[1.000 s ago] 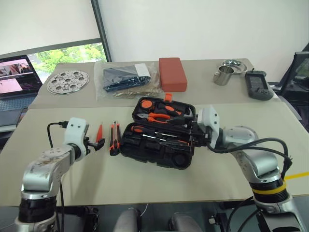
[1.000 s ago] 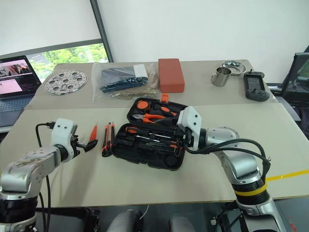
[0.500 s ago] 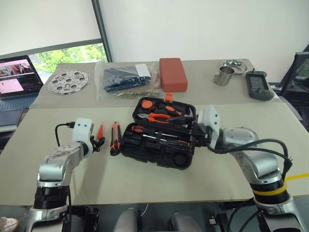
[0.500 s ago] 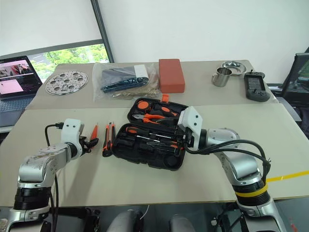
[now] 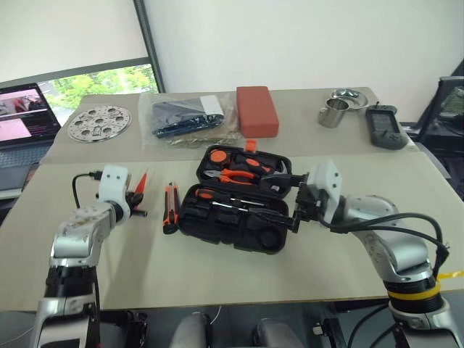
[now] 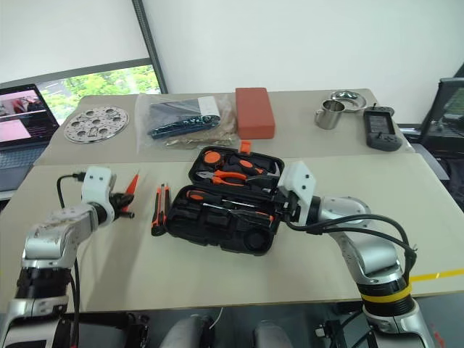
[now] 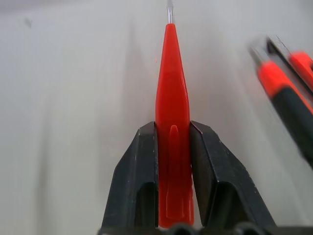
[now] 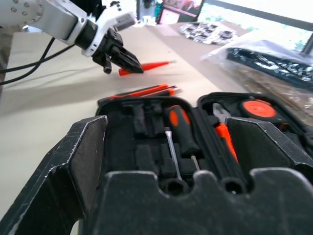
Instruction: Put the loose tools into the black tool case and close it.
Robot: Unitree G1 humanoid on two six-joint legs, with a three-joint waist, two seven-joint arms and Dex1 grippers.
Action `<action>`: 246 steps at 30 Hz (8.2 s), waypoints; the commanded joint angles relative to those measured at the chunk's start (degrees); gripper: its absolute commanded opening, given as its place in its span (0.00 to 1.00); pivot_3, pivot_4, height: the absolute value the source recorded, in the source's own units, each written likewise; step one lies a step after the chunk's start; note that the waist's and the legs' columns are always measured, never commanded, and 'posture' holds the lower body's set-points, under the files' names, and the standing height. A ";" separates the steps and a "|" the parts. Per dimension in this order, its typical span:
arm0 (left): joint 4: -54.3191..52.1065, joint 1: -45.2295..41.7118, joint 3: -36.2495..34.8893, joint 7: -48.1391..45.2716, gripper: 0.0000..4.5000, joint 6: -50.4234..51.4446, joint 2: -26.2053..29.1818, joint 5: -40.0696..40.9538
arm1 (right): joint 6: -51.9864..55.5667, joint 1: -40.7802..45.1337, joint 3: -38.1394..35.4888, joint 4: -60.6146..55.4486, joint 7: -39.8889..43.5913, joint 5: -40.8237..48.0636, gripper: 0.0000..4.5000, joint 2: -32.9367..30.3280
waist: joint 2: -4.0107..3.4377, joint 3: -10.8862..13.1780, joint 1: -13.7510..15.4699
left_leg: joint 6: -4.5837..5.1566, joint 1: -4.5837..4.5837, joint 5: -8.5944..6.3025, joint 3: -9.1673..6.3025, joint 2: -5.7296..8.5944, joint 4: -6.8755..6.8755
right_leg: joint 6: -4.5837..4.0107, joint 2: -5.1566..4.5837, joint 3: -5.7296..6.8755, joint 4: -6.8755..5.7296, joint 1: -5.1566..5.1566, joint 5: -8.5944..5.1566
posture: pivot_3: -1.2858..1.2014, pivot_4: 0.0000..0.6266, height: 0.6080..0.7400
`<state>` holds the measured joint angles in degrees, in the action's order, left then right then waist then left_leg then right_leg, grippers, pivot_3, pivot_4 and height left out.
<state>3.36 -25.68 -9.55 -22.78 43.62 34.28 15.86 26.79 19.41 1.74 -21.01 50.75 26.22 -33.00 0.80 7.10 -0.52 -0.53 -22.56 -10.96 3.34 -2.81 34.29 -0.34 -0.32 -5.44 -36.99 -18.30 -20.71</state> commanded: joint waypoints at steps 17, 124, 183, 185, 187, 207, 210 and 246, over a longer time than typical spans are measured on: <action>43.28 -36.03 33.28 -68.16 0.10 -63.26 -2.68 -16.92 | 1.06 -8.62 -9.89 -7.58 -1.90 5.55 1.00 -5.84 | -0.22 -0.11 -0.14 | 0.33 -0.33 -0.15 0.49 0.06 0.02 | 0.02 0.58 -0.27 0.32 -0.19 -0.01 | 0.52 0.24 1.00; 45.86 -31.67 31.23 -63.29 0.01 -59.03 -4.91 -24.69 | -0.78 -12.03 -6.19 -8.39 0.12 2.48 1.00 -7.90 | -0.50 -0.28 -0.17 | 0.44 -0.55 -0.14 -0.11 0.01 0.62 | 0.03 0.94 -0.27 -0.13 -0.03 -0.02 | 0.52 0.24 1.00; 29.66 -19.43 22.37 -50.50 0.01 -46.46 -5.29 -15.86 | -1.76 -12.62 -5.47 -8.57 -0.93 2.30 1.00 -7.06 | -0.56 -0.31 -0.13 | 0.46 -0.57 -0.12 -0.19 0.02 0.67 | 0.03 0.91 -0.27 -0.16 0.01 -0.01 | 0.52 0.24 1.00; 27.99 -17.70 23.11 -51.45 0.01 -46.29 -4.35 -15.97 | -1.75 -12.61 -5.46 -8.58 -0.94 2.28 1.00 -7.07 | -0.56 -0.32 -0.14 | 0.46 -0.56 -0.12 -0.19 0.02 0.67 | 0.03 0.91 -0.27 -0.16 0.01 -0.01 | 0.52 0.24 1.00; 26.37 -16.18 23.48 -52.26 0.01 -45.74 -3.48 -15.82 | -1.75 -12.70 -5.52 -8.59 -0.93 2.28 1.00 -7.10 | -0.58 -0.33 -0.27 | 0.46 -0.55 -0.12 -0.19 0.01 0.66 | 0.03 0.92 -0.27 -0.17 0.01 -0.01 | 0.52 0.24 1.00; 19.21 -7.64 24.40 -43.20 0.01 -41.37 -2.71 -18.26 | -2.00 -12.61 -5.32 -8.29 -1.02 2.10 1.00 -6.79 | -0.68 -0.41 -0.31 | 0.46 -0.29 -0.12 -0.15 -0.04 0.64 | 0.03 0.90 -0.32 -0.18 0.15 -0.01 | 0.52 0.24 1.00; 20.29 -6.76 24.97 -40.70 0.01 -43.08 -2.70 -19.48 | -2.03 -12.60 -5.29 -8.28 -1.00 2.06 1.00 -6.75 | -0.70 -0.49 -0.33 | 0.46 -0.26 -0.12 -0.15 -0.04 0.64 | 0.03 0.90 -0.32 -0.18 0.17 -0.01 | 0.52 0.24 1.00; 5.38 3.42 13.87 -29.68 0.01 -36.66 -8.47 -4.35 | -2.86 -12.80 -5.12 -7.94 -1.08 1.66 1.00 -6.51 | -0.75 -0.83 -0.18 | 0.44 -0.41 -0.12 -0.13 -0.01 0.64 | 0.03 0.84 -0.40 -0.09 0.10 -0.02 | 0.52 0.24 1.00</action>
<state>10.91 -22.47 5.24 -54.12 6.49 25.62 11.67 25.48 6.44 -2.73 -27.55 49.83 27.71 -39.74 0.05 6.27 -0.71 -0.09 -22.98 -11.08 3.21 -2.81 34.93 -0.31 0.51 -5.84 -37.08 -18.21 -20.72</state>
